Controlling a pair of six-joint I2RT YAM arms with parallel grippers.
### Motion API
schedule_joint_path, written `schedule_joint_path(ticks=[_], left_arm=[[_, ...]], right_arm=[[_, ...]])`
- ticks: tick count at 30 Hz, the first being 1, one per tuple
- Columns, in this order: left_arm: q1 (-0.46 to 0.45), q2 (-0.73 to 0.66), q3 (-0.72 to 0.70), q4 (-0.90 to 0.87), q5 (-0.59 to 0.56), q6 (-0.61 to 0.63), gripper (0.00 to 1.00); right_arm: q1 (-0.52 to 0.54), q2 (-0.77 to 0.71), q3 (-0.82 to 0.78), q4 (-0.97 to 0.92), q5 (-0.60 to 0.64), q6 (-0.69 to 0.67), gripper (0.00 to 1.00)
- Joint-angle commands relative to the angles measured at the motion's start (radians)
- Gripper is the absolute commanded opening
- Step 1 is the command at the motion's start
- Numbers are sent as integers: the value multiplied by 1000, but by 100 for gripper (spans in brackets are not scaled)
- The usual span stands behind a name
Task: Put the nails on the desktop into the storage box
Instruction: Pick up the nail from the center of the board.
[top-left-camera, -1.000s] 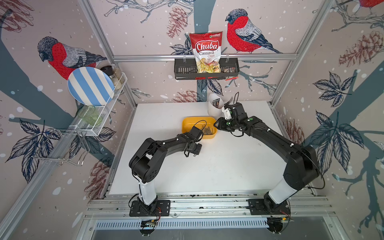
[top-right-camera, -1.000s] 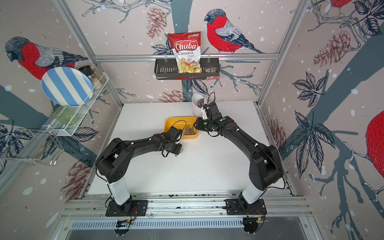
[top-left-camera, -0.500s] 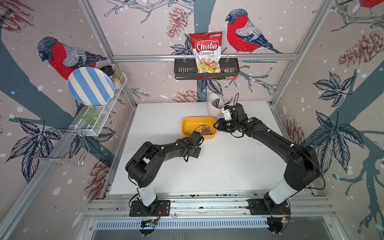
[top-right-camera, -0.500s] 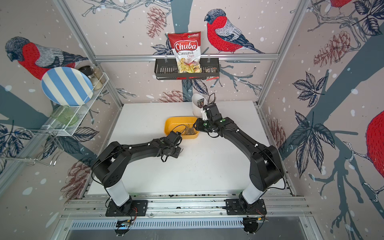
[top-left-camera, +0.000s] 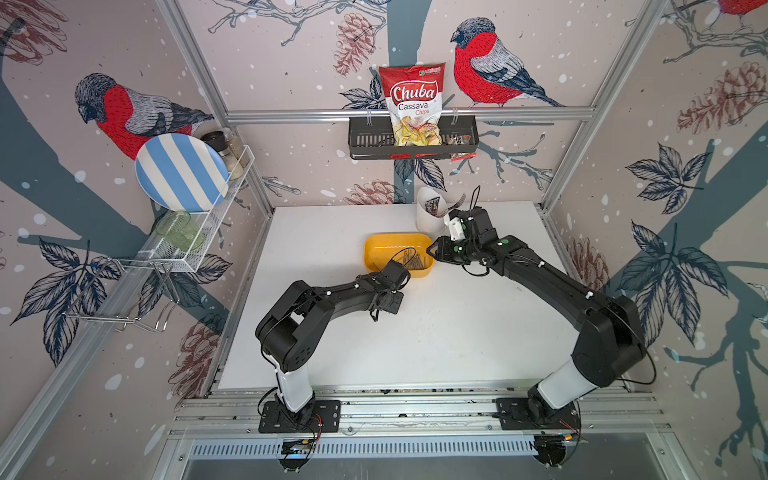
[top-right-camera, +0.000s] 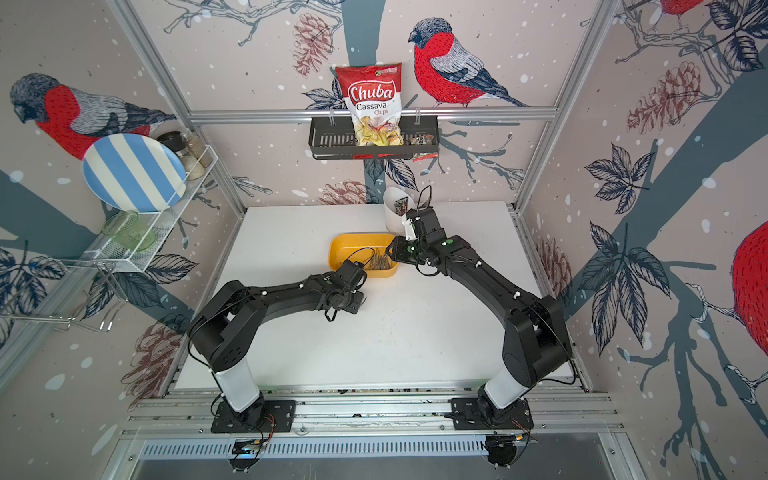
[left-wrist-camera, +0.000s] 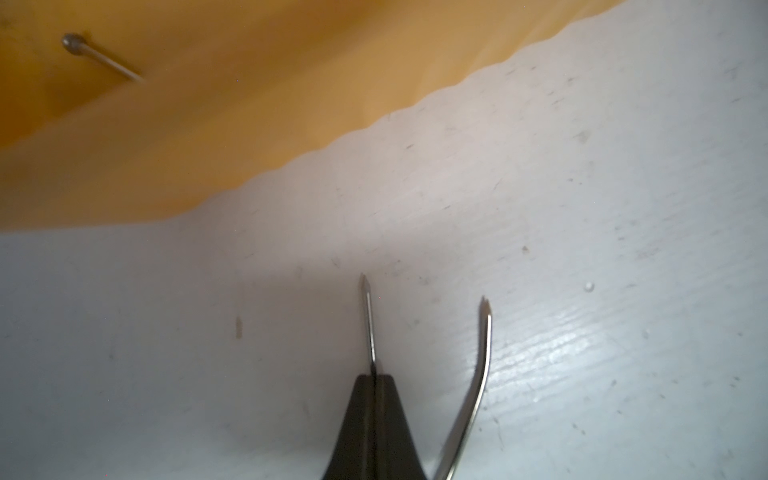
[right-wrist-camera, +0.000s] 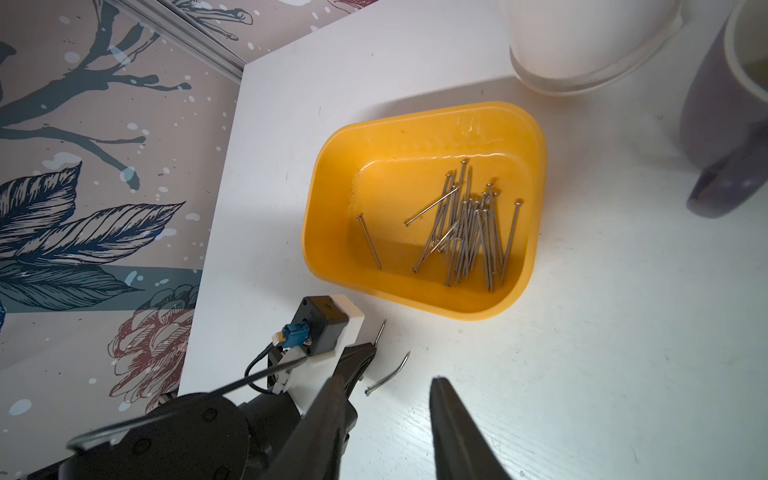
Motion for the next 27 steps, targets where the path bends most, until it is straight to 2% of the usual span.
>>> schedule_joint_path(ticks=[1, 9, 14, 19, 23, 27], left_arm=[[9, 19, 9, -271, 135, 4, 0], [145, -160, 38, -266, 255, -18, 0], [236, -290, -8, -183, 410, -49, 0], [290, -395, -64, -41, 557, -106, 0], [323, -406, -30, 44, 592, -151, 0], [327, -327, 80, 61, 569, -157, 0]], right_arm=[[-3, -9, -3, 9, 11, 3, 38], [-5, -7, 6, 18, -14, 6, 43], [-14, 6, 11, 34, -70, 20, 45], [-12, 26, 22, 34, -133, 23, 46], [-16, 23, 26, 25, -125, 20, 46], [-19, 11, 27, 7, -120, 0, 46]])
